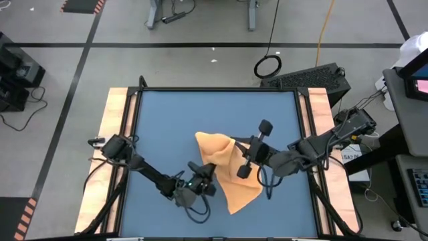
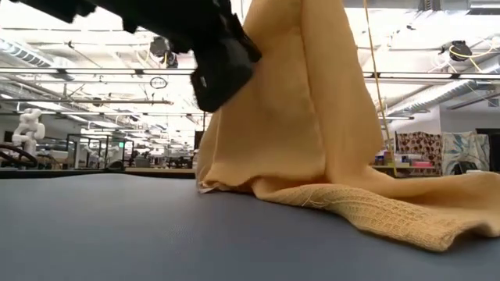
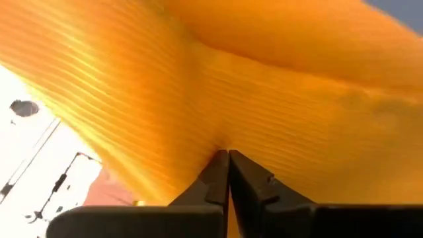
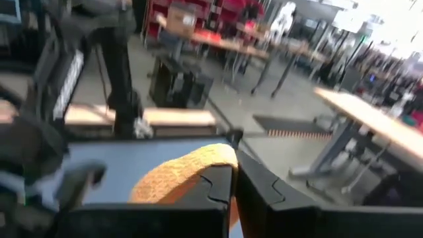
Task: Roll towel into tight, uniform cylinder
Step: Fold the orange microfiber cloth
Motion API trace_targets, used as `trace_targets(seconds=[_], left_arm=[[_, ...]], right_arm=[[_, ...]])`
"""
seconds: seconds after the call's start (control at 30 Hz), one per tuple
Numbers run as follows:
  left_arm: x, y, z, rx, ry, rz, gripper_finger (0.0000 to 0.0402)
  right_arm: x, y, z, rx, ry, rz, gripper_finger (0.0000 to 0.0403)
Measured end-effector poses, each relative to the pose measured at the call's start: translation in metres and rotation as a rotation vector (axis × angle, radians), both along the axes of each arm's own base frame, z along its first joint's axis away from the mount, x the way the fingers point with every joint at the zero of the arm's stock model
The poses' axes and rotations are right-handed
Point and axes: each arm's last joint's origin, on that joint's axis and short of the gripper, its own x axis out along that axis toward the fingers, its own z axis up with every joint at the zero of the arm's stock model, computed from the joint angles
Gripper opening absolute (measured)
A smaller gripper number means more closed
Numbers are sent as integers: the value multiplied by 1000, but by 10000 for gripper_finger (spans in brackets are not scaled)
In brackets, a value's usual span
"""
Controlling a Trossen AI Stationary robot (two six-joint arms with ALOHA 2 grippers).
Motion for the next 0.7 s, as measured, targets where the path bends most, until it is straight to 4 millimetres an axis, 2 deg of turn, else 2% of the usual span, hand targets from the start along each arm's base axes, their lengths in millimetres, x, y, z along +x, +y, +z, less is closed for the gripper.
trace_targets(seconds=[0.1, 0.17, 0.23, 0.3, 0.43, 0.57, 0.7], left_arm=[[-9, -13, -1, -75, -31, -85, 14], [-14, -23, -6, -181, -31, -219, 20], [-17, -29, -16, -319, 19, -374, 35], [-15, -27, -27, -444, 63, -433, 58], [-12, -17, -50, -463, 108, -351, 116], [-7, -10, -64, -445, 129, -317, 171], [-6, -4, -69, -316, 94, -191, 194]], right_arm=[[-3, -2, -9, 39, 46, -26, 6], [-4, -3, -11, 53, 48, -41, 6], [-2, -4, -9, 64, 29, -48, 6], [0, -5, -5, 76, -6, -49, 6], [5, -7, 6, 57, -86, -40, 6], [8, -8, 25, 0, -191, -28, 6], [8, -9, 34, -49, -225, -25, 6]])
